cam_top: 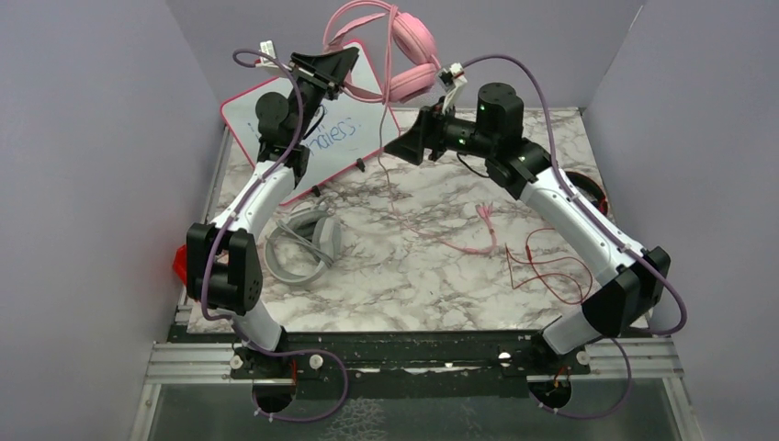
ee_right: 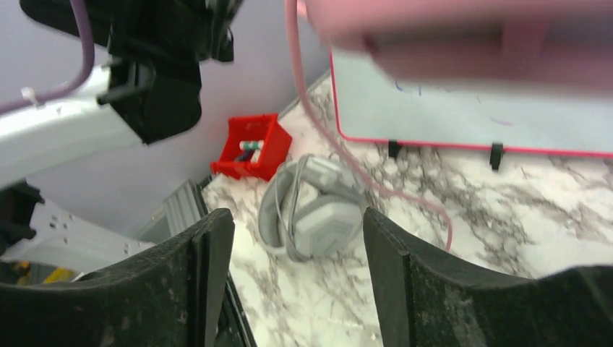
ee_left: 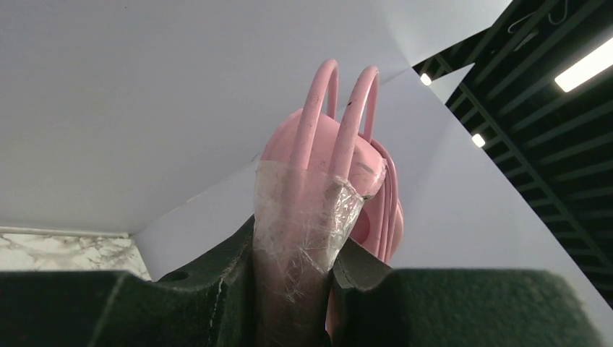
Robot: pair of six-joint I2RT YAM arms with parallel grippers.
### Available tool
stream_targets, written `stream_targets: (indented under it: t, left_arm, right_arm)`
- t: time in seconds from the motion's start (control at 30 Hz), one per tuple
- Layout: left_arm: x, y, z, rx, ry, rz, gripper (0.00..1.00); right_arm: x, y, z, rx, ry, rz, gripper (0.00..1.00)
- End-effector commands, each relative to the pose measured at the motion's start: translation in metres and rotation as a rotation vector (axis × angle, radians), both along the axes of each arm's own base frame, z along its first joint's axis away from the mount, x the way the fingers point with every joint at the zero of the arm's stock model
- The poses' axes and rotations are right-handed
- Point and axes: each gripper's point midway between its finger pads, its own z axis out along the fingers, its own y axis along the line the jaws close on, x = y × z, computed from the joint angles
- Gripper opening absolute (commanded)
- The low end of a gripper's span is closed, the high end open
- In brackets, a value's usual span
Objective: Wrap the headphones
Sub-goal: Wrap the headphones cable around the headphones.
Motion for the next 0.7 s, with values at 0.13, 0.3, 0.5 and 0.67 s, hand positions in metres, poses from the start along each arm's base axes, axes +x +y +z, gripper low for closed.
stream_targets:
  t: [0.13, 0.3, 0.5, 0.67]
  left_arm:
    - [-0.038, 0.022, 0.078, -0.105, -0.205, -0.043, 0.0]
    - [-0.049, 0.022, 0.099, -0.126, -0.244, -0.067, 0.0]
    - [-0.056, 0.02, 0.11, -0.141, -0.247, -0.111, 0.0]
    - [-0.065, 0.02, 0.115, -0.141, -0.256, -0.127, 0.0]
  right_arm:
    - [-0.056, -0.04, -0.023, -0.129, -0.229, 0.07, 0.81]
    - [-0.044, -0.066, -0.076, -0.173, -0.347, -0.077, 0.9]
    - [-0.017, -0.068, -0.14, -0.126, -0.268, -0.109, 0.91]
    - [-0.012, -0.044, -0.17, -0.015, -0.181, 0.078, 0.91]
